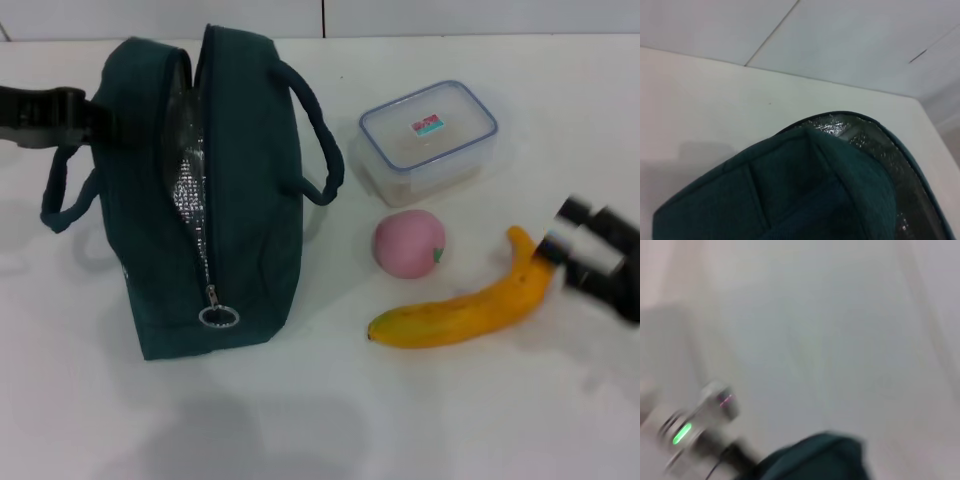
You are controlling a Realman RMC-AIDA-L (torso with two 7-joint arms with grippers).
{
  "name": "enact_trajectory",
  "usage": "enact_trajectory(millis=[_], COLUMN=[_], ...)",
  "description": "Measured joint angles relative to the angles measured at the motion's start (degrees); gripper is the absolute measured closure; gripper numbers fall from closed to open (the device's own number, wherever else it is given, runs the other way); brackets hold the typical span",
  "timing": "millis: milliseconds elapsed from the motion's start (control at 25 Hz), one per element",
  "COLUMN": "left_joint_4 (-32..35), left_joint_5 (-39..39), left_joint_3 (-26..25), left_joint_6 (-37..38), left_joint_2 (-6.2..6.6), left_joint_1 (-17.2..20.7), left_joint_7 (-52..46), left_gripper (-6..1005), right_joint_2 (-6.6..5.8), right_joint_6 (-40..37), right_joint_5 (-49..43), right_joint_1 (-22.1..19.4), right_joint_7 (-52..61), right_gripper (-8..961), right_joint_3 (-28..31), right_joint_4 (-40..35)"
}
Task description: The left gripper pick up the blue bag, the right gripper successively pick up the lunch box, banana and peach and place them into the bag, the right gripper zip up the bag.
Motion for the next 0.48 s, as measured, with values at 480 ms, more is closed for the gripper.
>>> enact_trajectory(millis=[480], left_joint_4=[-2.07], left_joint_5=[-2.97], left_joint_3=[0.18], left_joint_6=[-0.01], left_joint_2=[0.42], left_joint_1=[-1.8], left_joint_7=[-0.04], left_gripper=[963], right_joint_2=[-0.01], right_joint_6=[20.17], right_joint_5=[11.12], right_joint_1=[7.32], right_joint_7=[34.83], right_gripper=[141], right_joint_3=[0.1], right_joint_4=[1.24])
